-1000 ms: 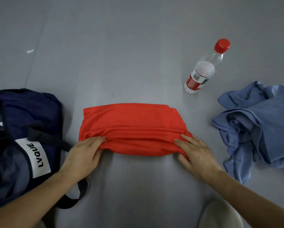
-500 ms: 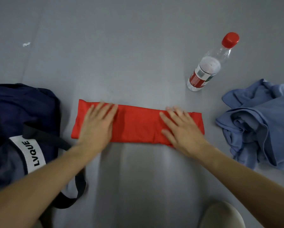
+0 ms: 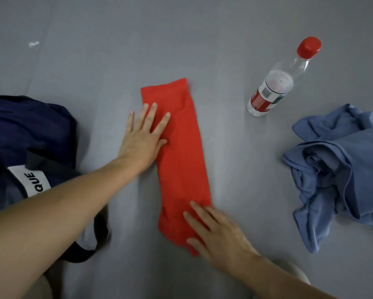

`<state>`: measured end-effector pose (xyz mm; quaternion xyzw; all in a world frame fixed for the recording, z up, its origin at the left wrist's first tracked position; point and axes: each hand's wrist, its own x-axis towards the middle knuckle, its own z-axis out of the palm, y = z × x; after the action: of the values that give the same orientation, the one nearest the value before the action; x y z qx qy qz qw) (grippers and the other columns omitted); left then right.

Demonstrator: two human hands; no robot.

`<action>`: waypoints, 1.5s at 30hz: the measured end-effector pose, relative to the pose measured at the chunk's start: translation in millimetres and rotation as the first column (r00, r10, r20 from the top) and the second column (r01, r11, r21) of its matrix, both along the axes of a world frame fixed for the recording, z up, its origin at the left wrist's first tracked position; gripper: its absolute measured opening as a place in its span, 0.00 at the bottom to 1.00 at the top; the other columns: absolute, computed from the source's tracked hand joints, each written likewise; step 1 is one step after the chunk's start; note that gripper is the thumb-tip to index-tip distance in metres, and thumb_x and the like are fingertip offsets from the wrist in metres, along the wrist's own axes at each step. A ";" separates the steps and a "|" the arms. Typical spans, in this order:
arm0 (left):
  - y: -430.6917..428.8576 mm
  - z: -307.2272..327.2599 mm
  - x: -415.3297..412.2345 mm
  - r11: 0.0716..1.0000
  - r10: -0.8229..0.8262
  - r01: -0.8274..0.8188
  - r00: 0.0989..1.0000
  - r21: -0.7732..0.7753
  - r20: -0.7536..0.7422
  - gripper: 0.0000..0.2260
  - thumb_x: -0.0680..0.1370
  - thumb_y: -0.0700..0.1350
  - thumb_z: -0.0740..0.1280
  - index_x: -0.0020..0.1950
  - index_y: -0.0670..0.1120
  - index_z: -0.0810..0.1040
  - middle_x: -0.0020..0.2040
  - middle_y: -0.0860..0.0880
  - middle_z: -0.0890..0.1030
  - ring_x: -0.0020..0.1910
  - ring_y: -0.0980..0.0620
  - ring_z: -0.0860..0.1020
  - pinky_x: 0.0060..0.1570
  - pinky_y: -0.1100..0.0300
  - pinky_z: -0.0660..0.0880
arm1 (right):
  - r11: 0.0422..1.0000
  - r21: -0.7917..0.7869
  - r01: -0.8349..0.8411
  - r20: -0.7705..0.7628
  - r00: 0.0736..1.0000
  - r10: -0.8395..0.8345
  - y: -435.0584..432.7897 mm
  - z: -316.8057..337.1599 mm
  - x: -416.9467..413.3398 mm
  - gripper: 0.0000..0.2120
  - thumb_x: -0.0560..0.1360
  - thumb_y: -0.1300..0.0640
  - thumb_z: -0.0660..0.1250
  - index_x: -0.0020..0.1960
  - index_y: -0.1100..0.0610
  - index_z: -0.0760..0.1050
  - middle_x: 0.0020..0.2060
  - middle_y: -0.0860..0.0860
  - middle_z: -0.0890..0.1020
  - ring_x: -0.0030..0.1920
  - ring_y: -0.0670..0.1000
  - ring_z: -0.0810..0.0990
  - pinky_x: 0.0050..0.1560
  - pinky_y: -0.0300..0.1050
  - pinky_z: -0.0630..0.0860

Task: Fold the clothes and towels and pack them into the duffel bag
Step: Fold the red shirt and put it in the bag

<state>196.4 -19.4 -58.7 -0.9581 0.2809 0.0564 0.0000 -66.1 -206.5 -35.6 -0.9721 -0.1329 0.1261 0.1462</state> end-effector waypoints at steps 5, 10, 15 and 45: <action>-5.9 -9.8 -120.7 0.949 -0.188 0.178 0.982 -0.260 -0.014 0.28 0.82 0.45 0.60 0.82 0.47 0.57 0.82 0.42 0.54 0.81 0.41 0.53 0.77 0.41 0.54 | 0.979 -0.013 -0.201 0.085 0.976 0.201 -12.2 -1.4 -10.3 0.24 0.70 0.56 0.64 0.66 0.48 0.79 0.69 0.52 0.76 0.66 0.55 0.78 0.60 0.50 0.79; 33.4 -32.5 -189.9 0.961 -0.207 0.185 0.974 -0.205 -0.089 0.26 0.84 0.52 0.54 0.82 0.47 0.57 0.82 0.43 0.52 0.81 0.43 0.52 0.75 0.41 0.58 | 0.963 0.023 -0.270 0.100 0.959 0.266 -16.0 -4.4 -15.3 0.21 0.73 0.51 0.68 0.65 0.51 0.79 0.69 0.54 0.76 0.71 0.58 0.73 0.68 0.55 0.73; 24.5 -23.8 -183.4 0.969 -0.211 0.192 0.970 -0.156 -0.120 0.26 0.84 0.53 0.54 0.81 0.48 0.58 0.82 0.42 0.54 0.81 0.42 0.52 0.75 0.39 0.57 | 0.958 0.091 -0.270 0.029 0.963 0.269 -3.8 -4.9 -5.2 0.23 0.70 0.49 0.69 0.66 0.47 0.79 0.67 0.50 0.78 0.67 0.52 0.77 0.60 0.49 0.78; 7.9 15.3 -100.3 0.874 0.044 -0.316 0.809 -0.370 -0.587 0.16 0.79 0.61 0.66 0.64 0.59 0.69 0.38 0.56 0.79 0.41 0.52 0.80 0.40 0.60 0.70 | 0.950 0.236 0.203 0.154 0.958 -0.243 -4.3 1.7 64.9 0.28 0.80 0.46 0.61 0.77 0.53 0.63 0.75 0.52 0.66 0.74 0.55 0.67 0.73 0.51 0.66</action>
<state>96.0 -11.6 -43.5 -0.8945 0.1785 0.2681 -0.3099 -1.2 -210.8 -33.9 -0.9664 -0.0475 0.0046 0.2524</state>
